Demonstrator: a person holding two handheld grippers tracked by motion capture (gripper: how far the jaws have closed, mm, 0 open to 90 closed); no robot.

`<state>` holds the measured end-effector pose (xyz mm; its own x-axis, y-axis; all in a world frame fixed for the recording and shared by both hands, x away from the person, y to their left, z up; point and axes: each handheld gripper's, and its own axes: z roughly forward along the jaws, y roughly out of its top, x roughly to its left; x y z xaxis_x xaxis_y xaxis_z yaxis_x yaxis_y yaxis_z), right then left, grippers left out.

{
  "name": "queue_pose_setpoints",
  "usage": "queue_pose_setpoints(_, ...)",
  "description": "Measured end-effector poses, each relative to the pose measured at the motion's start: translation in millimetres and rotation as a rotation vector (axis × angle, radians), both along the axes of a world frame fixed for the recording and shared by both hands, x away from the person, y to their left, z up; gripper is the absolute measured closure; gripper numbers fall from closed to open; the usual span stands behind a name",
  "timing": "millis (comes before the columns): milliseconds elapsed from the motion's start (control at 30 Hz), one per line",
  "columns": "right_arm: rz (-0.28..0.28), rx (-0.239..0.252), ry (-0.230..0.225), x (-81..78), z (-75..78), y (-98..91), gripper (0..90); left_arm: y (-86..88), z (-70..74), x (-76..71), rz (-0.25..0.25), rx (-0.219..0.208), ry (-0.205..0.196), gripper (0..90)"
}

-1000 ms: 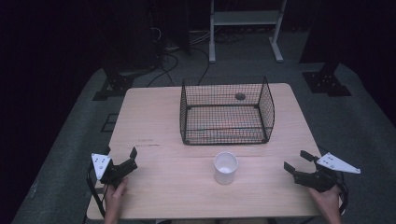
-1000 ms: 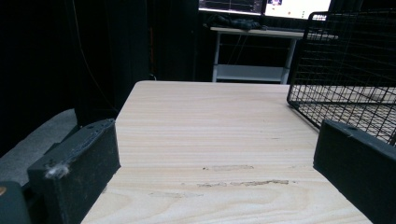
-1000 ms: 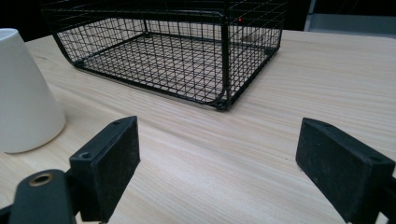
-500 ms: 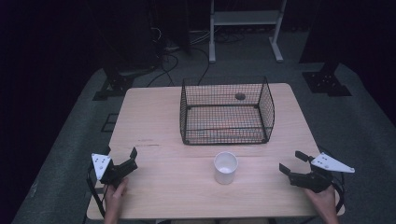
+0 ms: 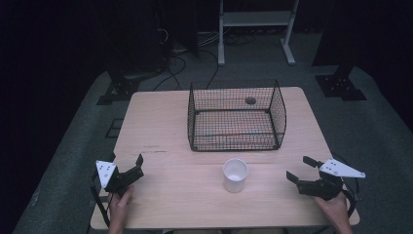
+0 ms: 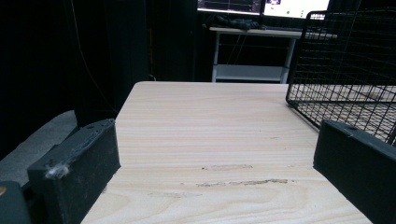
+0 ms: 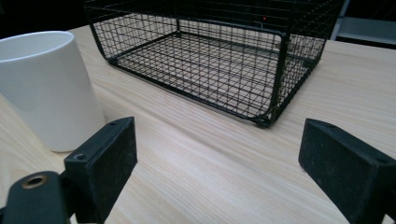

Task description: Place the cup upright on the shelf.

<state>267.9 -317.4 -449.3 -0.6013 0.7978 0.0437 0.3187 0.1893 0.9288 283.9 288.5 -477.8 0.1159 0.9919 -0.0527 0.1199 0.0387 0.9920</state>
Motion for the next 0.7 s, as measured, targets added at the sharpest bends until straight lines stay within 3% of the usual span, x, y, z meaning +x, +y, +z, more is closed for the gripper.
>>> queue_pose_setpoints(267,0.049,-0.040,0.005,2.4,10.6,13.9,9.7,0.4,0.0,0.1,0.000,-0.003,0.000,0.0)
queue_pose_setpoints(700,0.139,-0.052,0.023,7.1,20.0,33.4,9.7,0.2,0.0,0.1,-0.001,-0.002,0.000,0.0)
